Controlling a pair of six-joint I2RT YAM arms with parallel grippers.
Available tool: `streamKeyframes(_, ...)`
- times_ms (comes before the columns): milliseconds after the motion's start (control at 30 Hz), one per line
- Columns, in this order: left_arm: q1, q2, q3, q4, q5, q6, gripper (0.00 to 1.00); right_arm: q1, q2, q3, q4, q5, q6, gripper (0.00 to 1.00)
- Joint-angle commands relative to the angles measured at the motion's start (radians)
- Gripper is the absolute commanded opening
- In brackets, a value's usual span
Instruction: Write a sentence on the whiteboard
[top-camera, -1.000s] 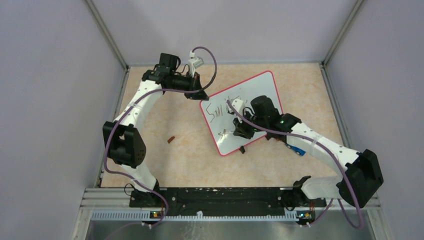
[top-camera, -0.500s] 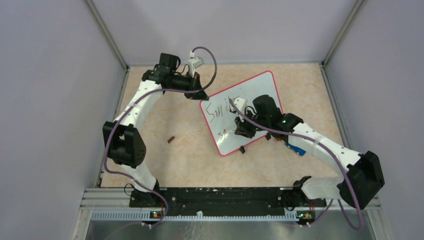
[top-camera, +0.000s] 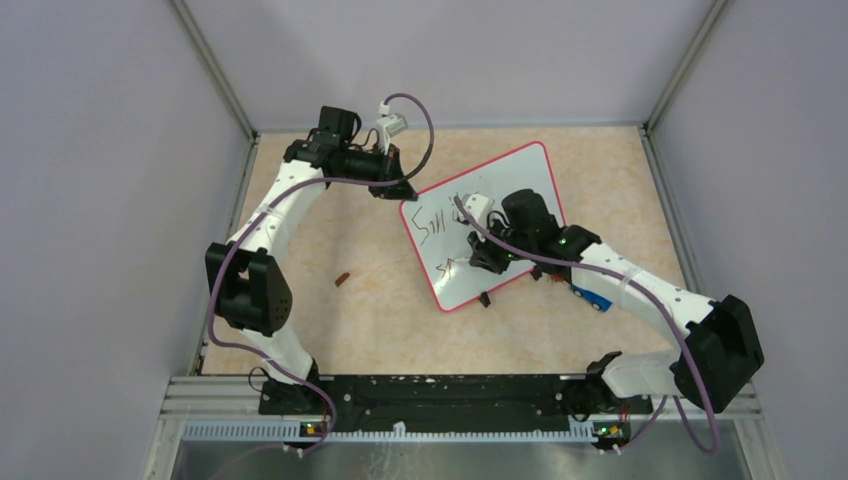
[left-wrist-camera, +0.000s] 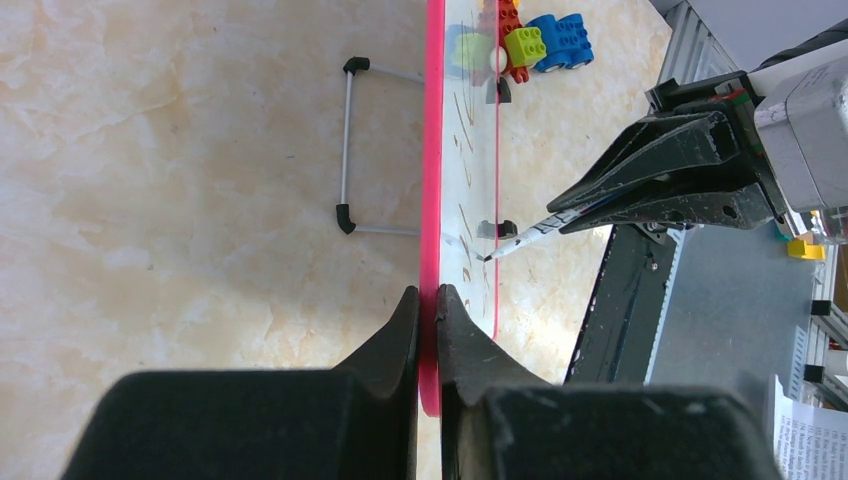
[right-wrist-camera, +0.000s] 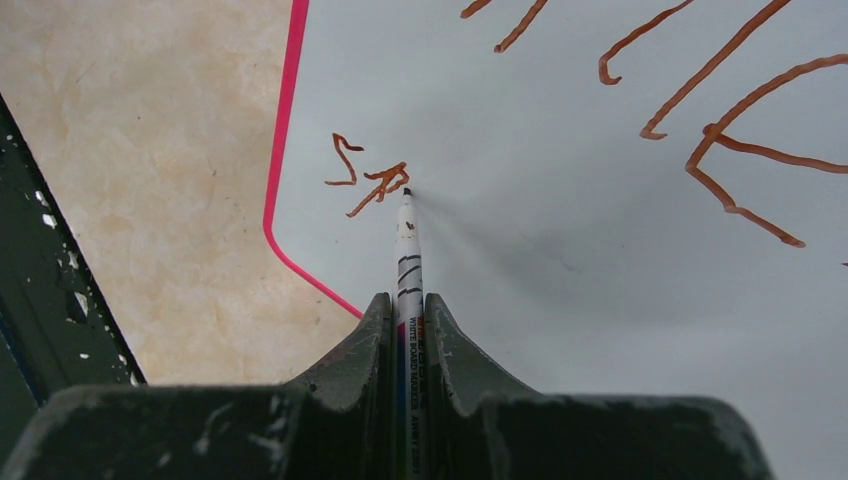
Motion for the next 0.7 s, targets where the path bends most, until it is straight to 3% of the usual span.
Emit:
streamKeyframes(0,-0.023,-0.003,-0.034,-0.04,-0.016,0.01,0.0,-0.008,0.009,0.024,0.055,0.014,0.002,0.0)
streamKeyframes(667,-0.023,0.004,-0.03,-0.04,-0.015,0.007,0.0,-0.026,-0.005,-0.054,0.012,0.015,-0.031,0.0)
